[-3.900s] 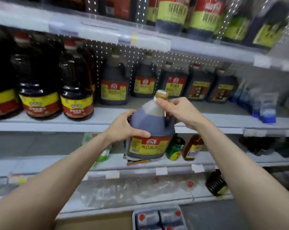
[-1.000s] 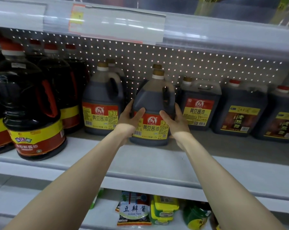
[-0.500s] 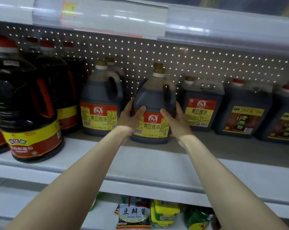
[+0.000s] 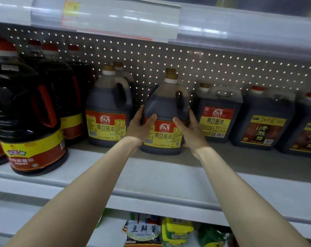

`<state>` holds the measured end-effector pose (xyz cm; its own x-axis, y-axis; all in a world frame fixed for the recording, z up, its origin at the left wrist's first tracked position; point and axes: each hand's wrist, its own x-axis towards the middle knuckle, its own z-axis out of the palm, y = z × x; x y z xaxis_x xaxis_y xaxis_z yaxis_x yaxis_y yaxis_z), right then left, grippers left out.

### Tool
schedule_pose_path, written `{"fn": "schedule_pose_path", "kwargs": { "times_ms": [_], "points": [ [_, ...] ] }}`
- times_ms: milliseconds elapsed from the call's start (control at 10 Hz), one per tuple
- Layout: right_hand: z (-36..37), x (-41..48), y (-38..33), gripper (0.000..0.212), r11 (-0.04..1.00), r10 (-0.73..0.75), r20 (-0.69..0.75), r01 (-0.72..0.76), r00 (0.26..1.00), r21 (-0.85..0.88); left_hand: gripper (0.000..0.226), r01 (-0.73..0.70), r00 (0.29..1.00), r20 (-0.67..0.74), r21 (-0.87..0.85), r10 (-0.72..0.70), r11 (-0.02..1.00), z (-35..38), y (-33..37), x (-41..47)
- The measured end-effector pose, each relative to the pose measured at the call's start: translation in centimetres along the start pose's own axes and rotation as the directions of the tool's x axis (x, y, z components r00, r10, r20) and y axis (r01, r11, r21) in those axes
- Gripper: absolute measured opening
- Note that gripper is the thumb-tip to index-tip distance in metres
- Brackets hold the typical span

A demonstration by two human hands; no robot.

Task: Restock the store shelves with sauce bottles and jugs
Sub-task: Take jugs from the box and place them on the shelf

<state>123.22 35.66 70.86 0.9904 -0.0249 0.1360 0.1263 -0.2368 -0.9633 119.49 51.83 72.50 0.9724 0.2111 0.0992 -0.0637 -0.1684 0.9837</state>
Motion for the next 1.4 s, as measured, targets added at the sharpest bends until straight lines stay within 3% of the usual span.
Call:
{"fn": "schedule_pose_path", "kwargs": {
  "times_ms": [500, 800, 1100, 1400],
  "points": [
    [0.1, -0.5, -0.4, 0.083, 1.0, 0.004, 0.0, -0.004, 1.0, 0.03, 0.064, 0.025, 1.0, -0.004, -0.043, -0.025, 0.999, 0.2, 0.1, -0.3],
    [-0.3, -3.7, -2.2, 0.076, 1.0, 0.017, -0.025, -0.017, 1.0, 0.022, 0.054, 0.055, 0.998, 0.034, -0.095, -0.052, 0.994, -1.2, 0.1, -3.8],
    [1.8, -11.2, -3.7, 0.051, 0.998, -0.05, -0.01, 0.049, 0.999, -0.028, 0.057, -0.016, 0.994, 0.105, 0.044, 0.011, 0.999, -5.6, 0.2, -10.6],
    [9.3, -20.1, -3.2, 0.033, 0.999, 0.023, 0.001, -0.023, 1.0, 0.026, 0.052, 0.092, 0.981, 0.169, 0.044, -0.098, 0.995, -14.8, -4.9, -17.3]
  ]
}}
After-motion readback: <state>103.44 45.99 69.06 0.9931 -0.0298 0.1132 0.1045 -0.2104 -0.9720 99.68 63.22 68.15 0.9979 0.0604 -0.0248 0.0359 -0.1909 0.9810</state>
